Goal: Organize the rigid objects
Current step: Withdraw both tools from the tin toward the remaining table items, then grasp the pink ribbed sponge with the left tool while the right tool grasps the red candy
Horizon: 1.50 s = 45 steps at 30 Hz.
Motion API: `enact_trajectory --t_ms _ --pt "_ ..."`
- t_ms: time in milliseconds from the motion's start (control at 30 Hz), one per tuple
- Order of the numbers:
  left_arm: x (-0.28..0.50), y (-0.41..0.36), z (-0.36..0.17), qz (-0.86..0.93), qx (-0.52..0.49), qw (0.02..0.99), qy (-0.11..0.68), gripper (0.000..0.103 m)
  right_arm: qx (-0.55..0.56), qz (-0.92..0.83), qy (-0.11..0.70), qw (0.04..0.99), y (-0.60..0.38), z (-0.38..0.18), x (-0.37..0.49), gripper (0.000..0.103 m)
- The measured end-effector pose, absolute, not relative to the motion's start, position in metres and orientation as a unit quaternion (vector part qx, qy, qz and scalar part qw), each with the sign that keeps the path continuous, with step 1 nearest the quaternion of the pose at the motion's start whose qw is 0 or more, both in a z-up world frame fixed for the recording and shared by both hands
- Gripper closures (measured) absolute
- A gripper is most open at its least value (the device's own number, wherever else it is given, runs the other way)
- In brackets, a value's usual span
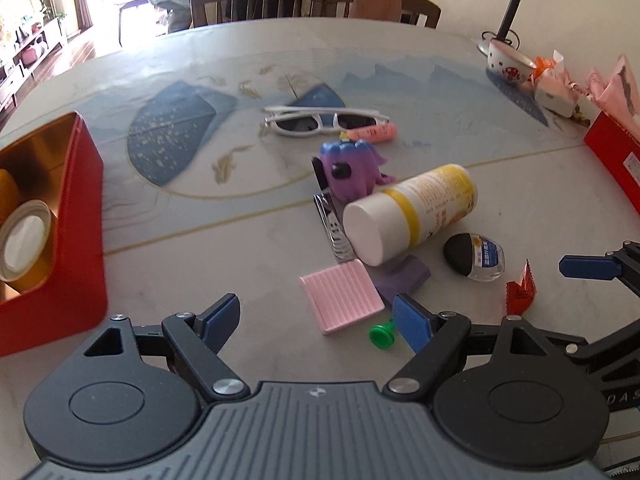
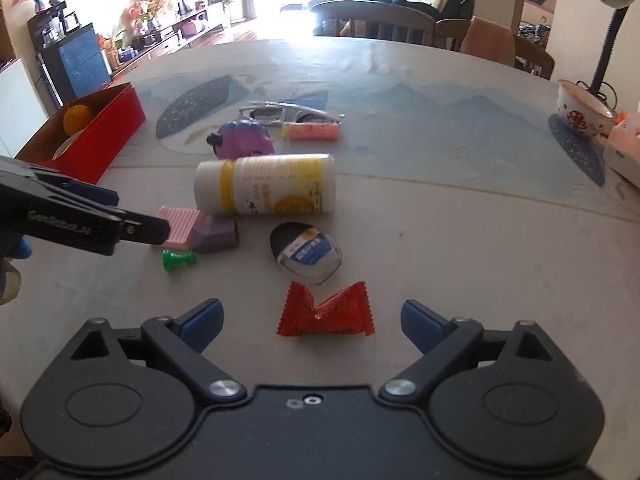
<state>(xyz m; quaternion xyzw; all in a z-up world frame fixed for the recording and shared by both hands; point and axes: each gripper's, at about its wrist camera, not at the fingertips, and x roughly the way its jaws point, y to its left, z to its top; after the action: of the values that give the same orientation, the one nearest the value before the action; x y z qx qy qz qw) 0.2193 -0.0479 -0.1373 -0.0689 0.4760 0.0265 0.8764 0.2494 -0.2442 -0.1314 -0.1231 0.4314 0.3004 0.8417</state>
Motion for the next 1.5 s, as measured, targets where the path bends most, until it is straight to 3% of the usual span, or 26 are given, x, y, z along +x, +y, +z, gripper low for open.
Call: enact_trajectory --t_ms 567,867,933,1033,1233,1500 --pt "0.237 -0.055 -0.154 0.042 -0.077 0.864 0.496 0.020 -0.127 0.320 0.448 0.825 -0.244 -0.142 0.261 0.018" --pt "0.237 -0.058 -0.153 0.050 -0.044 0.867 0.493 0.040 -0.133 0.321 0.449 0.823 -0.243 -0.145 0.263 0.026" --pt "0.237 -0.057 -0.153 0.053 -0.039 0.869 0.491 0.052 -0.135 0.322 0.447 0.824 -0.243 -0.145 0.262 0.030" --pt "0.237 -0.056 -0.152 0.054 -0.036 0.870 0.489 0.061 -0.141 0.321 0.442 0.826 -0.241 -0.143 0.262 0.044" --pt "0.235 -0.051 -0.151 0.049 -0.047 0.871 0.487 0.063 -0.141 0.327 0.437 0.826 -0.242 -0.140 0.262 0.064" --pt "0.231 -0.043 -0.151 0.051 -0.063 0.870 0.487 0.063 -0.144 0.328 0.435 0.826 -0.241 -0.134 0.261 0.068"
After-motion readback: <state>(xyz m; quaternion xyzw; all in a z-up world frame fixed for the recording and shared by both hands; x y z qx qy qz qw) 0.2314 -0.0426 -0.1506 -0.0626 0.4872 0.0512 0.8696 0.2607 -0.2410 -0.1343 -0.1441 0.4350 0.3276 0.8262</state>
